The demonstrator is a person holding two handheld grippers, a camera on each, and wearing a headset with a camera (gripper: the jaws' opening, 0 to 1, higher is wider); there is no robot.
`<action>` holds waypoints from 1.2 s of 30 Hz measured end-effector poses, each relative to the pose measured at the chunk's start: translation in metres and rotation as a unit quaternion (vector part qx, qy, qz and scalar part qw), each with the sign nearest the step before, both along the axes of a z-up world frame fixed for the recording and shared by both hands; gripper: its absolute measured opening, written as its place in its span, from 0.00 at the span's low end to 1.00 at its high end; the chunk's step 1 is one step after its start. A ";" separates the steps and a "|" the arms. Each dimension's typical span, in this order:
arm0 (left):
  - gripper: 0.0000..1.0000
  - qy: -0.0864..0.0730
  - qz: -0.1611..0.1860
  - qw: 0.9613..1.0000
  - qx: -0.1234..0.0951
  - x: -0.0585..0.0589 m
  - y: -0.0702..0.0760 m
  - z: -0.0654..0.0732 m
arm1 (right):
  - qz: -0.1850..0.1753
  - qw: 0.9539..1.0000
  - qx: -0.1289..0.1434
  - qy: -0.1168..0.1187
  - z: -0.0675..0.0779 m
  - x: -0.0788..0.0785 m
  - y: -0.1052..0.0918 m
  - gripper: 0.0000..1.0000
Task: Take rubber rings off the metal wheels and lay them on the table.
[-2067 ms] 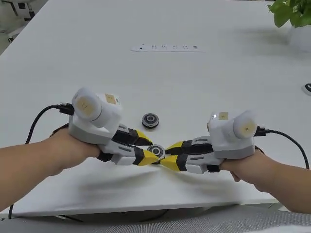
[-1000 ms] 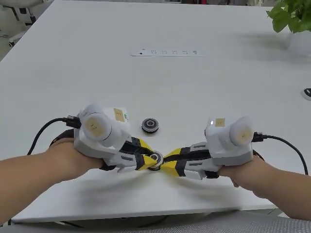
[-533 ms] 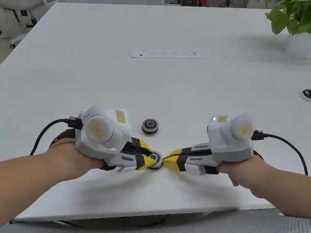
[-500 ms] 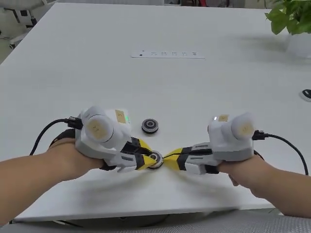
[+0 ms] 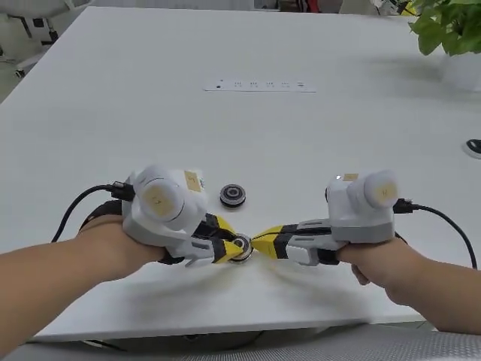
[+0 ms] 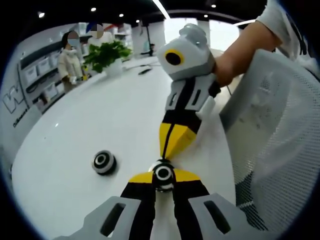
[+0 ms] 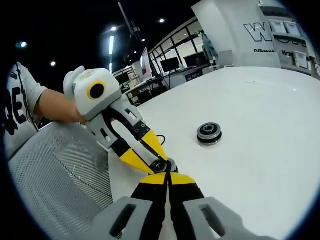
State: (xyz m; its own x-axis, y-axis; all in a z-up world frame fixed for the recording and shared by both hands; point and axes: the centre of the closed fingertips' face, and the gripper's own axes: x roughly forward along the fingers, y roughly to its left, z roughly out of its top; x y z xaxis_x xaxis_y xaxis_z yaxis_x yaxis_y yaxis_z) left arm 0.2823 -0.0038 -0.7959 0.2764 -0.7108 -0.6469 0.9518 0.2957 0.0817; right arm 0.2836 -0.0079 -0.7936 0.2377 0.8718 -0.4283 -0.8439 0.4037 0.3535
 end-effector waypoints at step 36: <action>0.12 0.001 0.003 1.000 0.001 -0.004 0.002 0.000 | 0.016 1.000 0.009 0.002 0.004 -0.007 0.007 0.00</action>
